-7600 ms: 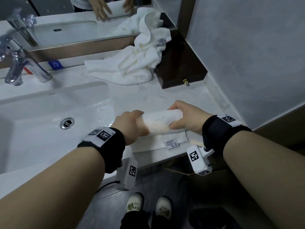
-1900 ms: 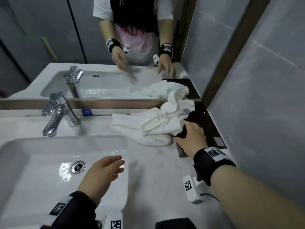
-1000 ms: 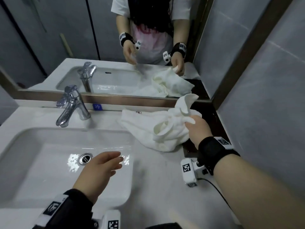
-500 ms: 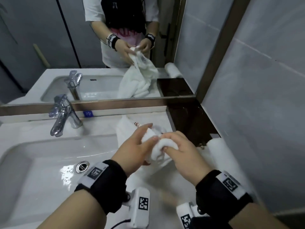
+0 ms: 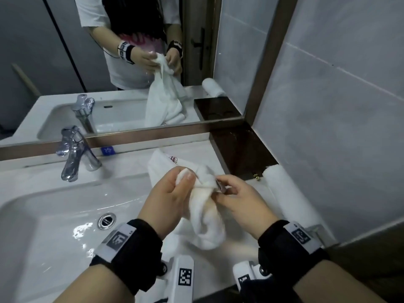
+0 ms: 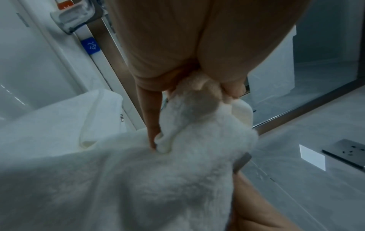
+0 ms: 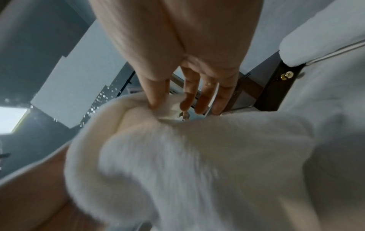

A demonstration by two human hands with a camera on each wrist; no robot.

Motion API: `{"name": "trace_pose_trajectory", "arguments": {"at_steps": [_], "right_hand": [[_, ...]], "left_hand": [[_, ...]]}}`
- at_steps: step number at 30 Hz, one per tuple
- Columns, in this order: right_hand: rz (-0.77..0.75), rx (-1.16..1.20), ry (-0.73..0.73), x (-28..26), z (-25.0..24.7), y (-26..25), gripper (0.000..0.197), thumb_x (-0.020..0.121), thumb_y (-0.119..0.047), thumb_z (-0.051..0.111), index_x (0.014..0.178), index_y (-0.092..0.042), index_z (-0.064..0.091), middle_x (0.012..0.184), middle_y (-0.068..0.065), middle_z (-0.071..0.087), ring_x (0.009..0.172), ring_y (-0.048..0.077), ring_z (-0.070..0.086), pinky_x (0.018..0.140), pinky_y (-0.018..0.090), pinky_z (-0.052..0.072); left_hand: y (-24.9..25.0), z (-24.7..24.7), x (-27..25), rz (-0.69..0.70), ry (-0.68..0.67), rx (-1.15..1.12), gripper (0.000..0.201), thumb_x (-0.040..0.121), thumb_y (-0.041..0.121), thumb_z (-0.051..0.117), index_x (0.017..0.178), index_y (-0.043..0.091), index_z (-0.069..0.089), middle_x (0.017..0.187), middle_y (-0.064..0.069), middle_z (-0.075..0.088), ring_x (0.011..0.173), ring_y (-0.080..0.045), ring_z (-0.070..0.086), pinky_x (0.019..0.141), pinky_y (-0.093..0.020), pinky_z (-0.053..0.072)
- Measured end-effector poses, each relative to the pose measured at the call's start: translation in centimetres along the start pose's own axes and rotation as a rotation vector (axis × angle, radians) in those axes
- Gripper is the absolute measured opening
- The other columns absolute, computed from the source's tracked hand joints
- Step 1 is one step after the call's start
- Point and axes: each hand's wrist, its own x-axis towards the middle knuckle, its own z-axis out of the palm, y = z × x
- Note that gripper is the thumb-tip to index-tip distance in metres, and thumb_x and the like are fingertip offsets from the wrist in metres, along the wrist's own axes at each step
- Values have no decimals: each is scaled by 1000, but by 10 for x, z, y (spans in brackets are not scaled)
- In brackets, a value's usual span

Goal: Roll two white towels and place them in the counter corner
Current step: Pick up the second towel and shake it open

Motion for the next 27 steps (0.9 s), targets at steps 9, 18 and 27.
{"name": "trace_pose_trajectory", "arguments": {"at_steps": [9, 18, 27], "right_hand": [[-56, 129, 181, -21, -31, -24, 18, 93, -29, 60, 103, -19, 71, 104, 5, 71, 92, 17, 68, 82, 33, 54], [-137, 168, 472, -46, -39, -32, 31, 85, -39, 60, 95, -11, 64, 86, 20, 60, 79, 22, 55, 76, 42, 45], [-203, -21, 736, -83, -52, -27, 22, 94, -23, 54, 77, -33, 62, 68, -18, 64, 64, 2, 57, 59, 20, 44]], "left_hand": [[19, -17, -5, 127, 4, 261, 32, 94, 41, 60, 83, 12, 66, 99, 8, 59, 97, -2, 56, 86, -17, 39], [31, -11, -13, 51, -249, 473, 27, 71, 29, 84, 73, 15, 61, 60, 8, 55, 51, -1, 48, 51, -12, 39], [13, -3, -9, 26, -250, 1159, 27, 90, 43, 53, 68, 30, 44, 71, 10, 53, 73, -12, 46, 106, -49, 30]]}}
